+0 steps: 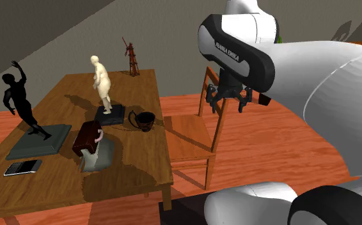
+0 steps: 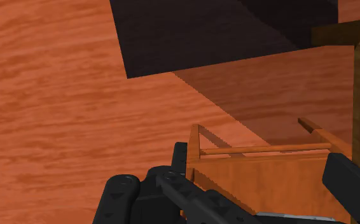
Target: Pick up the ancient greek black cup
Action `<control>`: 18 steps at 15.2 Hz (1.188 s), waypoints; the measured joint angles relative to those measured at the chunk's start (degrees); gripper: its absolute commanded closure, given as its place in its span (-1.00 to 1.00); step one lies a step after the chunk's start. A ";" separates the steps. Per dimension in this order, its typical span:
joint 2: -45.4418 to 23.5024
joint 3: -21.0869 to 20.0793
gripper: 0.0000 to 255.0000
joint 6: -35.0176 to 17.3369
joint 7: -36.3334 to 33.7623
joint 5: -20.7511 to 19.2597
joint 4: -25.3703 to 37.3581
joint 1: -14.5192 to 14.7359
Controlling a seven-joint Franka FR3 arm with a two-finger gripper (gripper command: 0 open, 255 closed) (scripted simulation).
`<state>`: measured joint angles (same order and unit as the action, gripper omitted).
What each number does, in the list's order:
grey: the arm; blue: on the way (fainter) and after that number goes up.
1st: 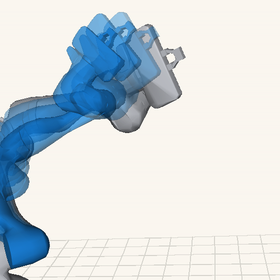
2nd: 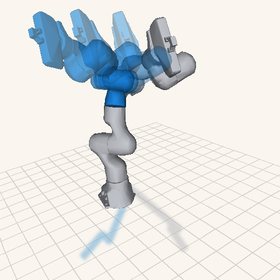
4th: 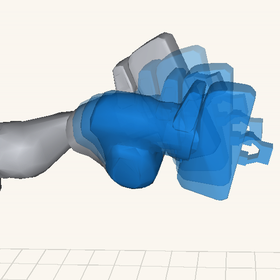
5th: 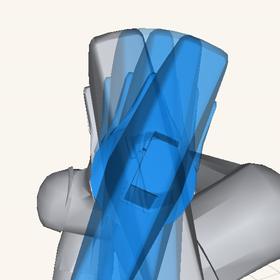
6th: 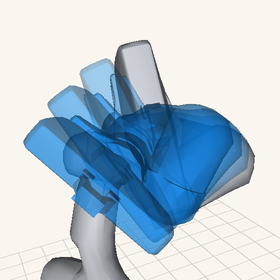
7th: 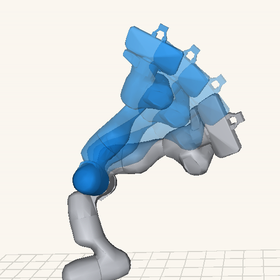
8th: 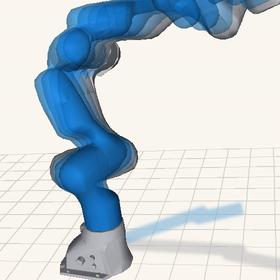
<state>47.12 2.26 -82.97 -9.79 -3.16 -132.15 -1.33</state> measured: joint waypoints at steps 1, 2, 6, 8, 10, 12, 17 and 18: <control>0.00 0.00 -1.00 0.00 0.00 0.00 0.00 0.00; -0.50 -0.56 -1.00 -0.11 -0.62 0.38 0.25 0.15; -4.87 -4.71 -1.00 -1.70 -5.34 3.08 1.94 1.22; -7.54 -7.01 -1.00 -2.56 -8.00 4.44 3.21 1.77; -10.36 -9.62 -1.00 -3.74 -11.06 5.85 4.36 2.38; -13.70 -11.63 -1.00 -4.44 -13.50 6.69 6.48 2.72; -22.37 -16.61 -1.00 -5.98 -19.91 7.91 12.35 3.50; -24.59 -17.72 -1.00 -6.38 -21.38 7.97 13.92 3.66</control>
<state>22.53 -15.45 -89.35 -31.17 4.82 -118.24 2.33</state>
